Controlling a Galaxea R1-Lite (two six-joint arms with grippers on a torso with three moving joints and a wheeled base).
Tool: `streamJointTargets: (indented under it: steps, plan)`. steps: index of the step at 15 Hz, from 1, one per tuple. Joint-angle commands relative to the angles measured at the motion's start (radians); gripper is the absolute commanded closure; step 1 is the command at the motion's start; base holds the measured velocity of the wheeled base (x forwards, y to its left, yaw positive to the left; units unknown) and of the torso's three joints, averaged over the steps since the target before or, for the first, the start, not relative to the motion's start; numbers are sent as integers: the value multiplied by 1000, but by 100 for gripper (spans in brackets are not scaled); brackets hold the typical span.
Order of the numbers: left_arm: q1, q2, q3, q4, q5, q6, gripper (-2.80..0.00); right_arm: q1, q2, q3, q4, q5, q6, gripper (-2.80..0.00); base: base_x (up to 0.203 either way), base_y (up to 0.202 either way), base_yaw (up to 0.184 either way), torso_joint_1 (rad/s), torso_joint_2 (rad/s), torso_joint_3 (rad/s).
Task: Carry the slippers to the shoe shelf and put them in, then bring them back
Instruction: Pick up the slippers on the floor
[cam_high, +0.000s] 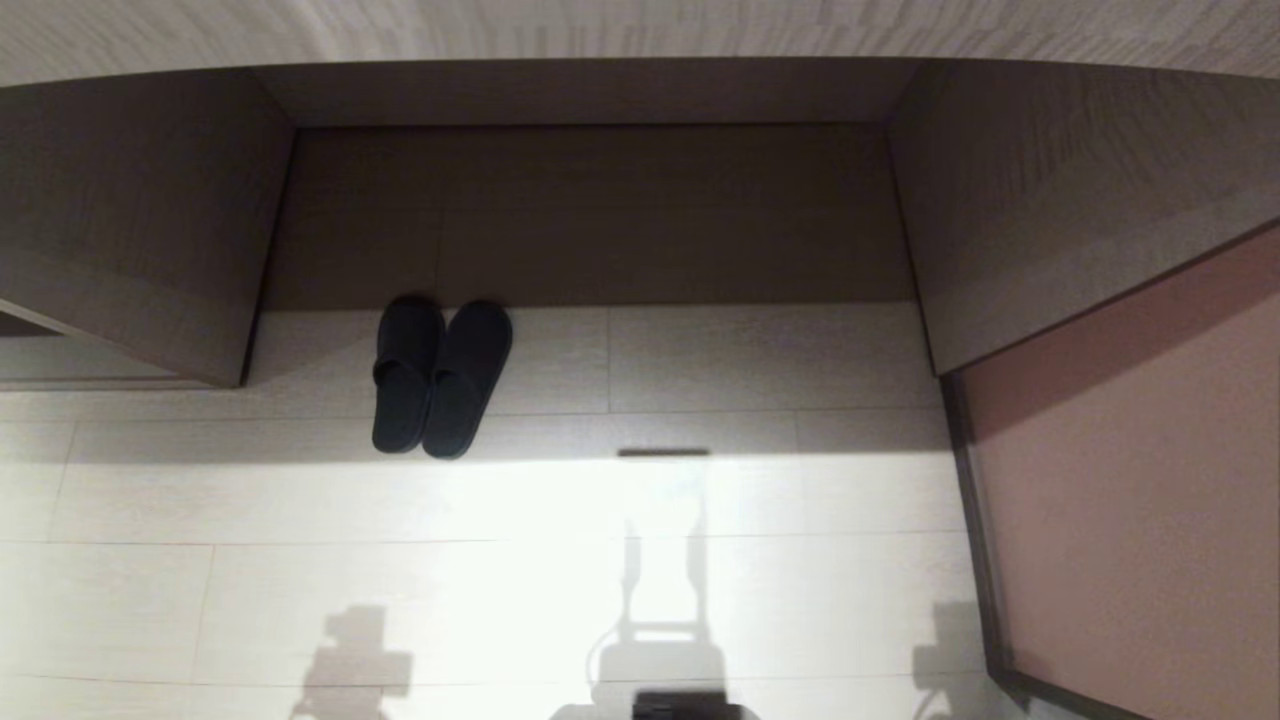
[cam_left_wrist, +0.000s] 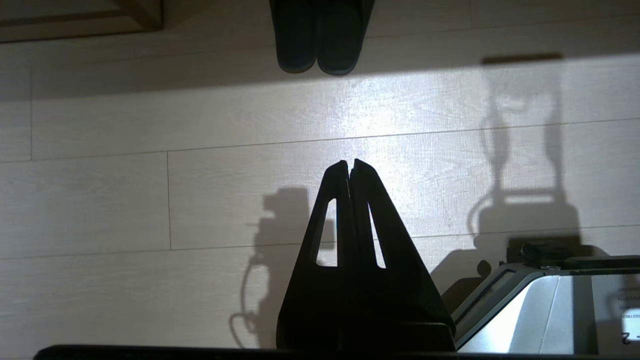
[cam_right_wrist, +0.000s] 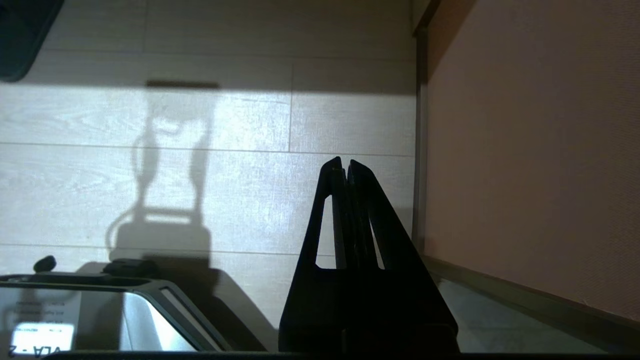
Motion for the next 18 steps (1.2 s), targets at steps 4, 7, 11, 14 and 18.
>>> streamJointTargets:
  steps: [4,7,11,14,18]
  plan:
    - [0,0,0,0,0,0,0,1,-1,0,0,1,-1,0,0,0,0,3,3,-194]
    - [0,0,0,0,0,0,0,0,-1,0,0,1,0,0,0,0,0,-2,4,-201]
    - [0,2,0,0,0,0,0,0,-1,0,0,1,0,0,0,0,0,1,3,-194]
    - [1,1,0,0,0,0,0,0,-1,0,0,1,0,0,0,0,0,3,2,-197]
    - [1,1,0,0,0,0,0,1,-1,0,0,1,0,0,0,0,0,1,2,-199]
